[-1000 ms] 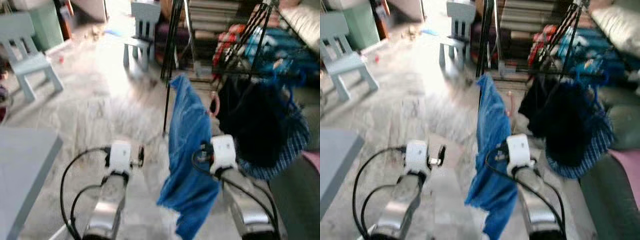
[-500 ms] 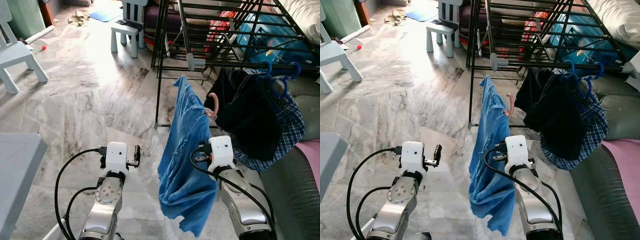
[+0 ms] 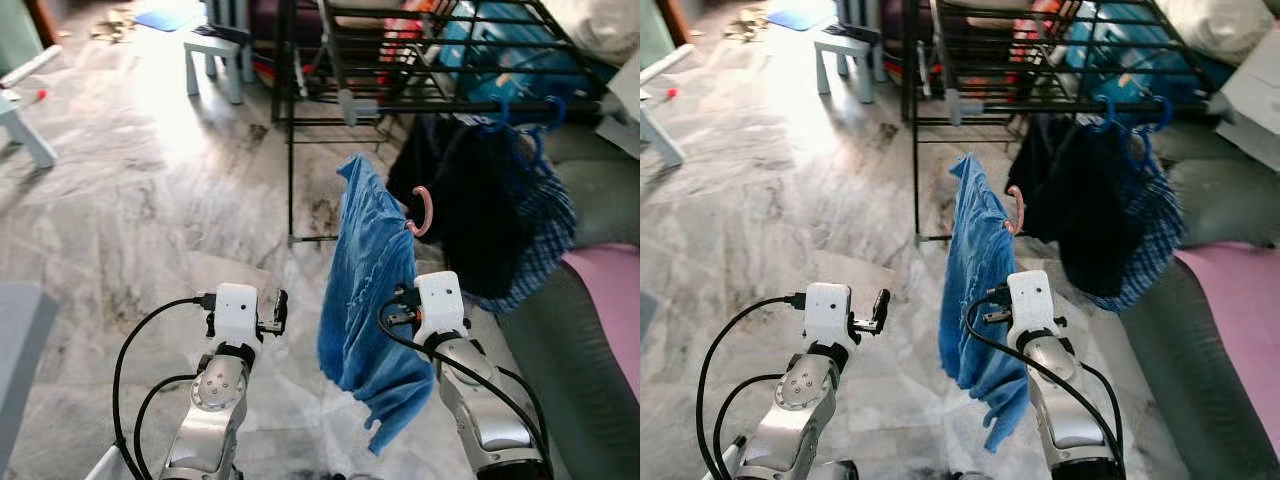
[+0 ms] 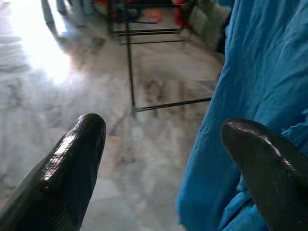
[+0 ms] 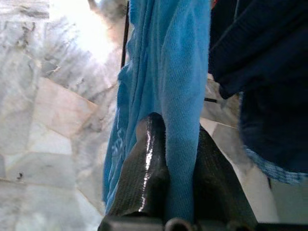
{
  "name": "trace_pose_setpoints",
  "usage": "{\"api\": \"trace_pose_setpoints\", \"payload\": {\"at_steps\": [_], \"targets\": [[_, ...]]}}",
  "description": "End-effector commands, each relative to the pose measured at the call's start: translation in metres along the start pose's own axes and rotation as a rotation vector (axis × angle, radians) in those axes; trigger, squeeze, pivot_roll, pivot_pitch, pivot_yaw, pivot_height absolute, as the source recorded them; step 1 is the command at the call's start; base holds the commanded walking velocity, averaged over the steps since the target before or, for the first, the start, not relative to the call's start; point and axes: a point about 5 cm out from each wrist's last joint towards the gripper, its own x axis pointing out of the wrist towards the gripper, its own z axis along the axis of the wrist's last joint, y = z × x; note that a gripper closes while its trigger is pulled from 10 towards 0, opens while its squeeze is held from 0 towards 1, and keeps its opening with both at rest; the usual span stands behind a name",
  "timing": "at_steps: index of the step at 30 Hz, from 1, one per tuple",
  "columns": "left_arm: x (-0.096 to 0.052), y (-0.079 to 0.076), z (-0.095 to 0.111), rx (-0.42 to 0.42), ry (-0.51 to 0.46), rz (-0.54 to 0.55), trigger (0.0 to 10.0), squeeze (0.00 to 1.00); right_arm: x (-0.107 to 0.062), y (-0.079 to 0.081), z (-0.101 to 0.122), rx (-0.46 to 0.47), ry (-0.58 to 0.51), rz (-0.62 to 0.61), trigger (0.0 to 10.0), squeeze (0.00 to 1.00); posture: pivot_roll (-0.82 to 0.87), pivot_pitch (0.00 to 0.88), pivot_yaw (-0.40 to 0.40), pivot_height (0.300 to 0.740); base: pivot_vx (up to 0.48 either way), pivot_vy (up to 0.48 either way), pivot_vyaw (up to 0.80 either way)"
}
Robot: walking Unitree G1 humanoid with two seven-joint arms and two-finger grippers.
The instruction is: Hang hanger
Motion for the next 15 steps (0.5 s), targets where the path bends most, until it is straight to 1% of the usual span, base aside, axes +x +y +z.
{"api": "trace_pose_setpoints", "payload": {"at_steps": [1, 4, 6, 15], "targets": [[-0.0028, -0.0028, 0.0011, -0.005, -0.008, -0.026, 10.0, 0.00, -0.0016, 0.0008, 0.0102, -0.017, -0.050, 0.008, 10.0, 0.00, 0.05, 0.169, -0.104, 0.740, 0.000, 0.000, 0.00], [-0.0030, -0.0031, 0.0017, -0.008, -0.010, -0.026, 10.0, 0.00, -0.0014, 0.0015, 0.0101, -0.015, -0.047, 0.010, 10.0, 0.00, 0.05, 0.171, -0.104, 0.740, 0.000, -0.345, 0.00], [-0.0032, -0.0035, 0.0017, -0.010, -0.008, -0.027, 10.0, 0.00, -0.0013, 0.0020, 0.0090, -0.041, -0.035, 0.014, 10.0, 0.00, 0.05, 0.171, -0.104, 0.740, 0.000, -0.368, 0.00], [-0.0033, -0.0052, 0.0004, -0.021, 0.000, -0.040, 10.0, 0.00, -0.0017, 0.0021, 0.0087, -0.041, -0.038, 0.019, 10.0, 0.00, 0.05, 0.171, -0.108, 0.740, 0.000, -0.412, 0.80]]}}
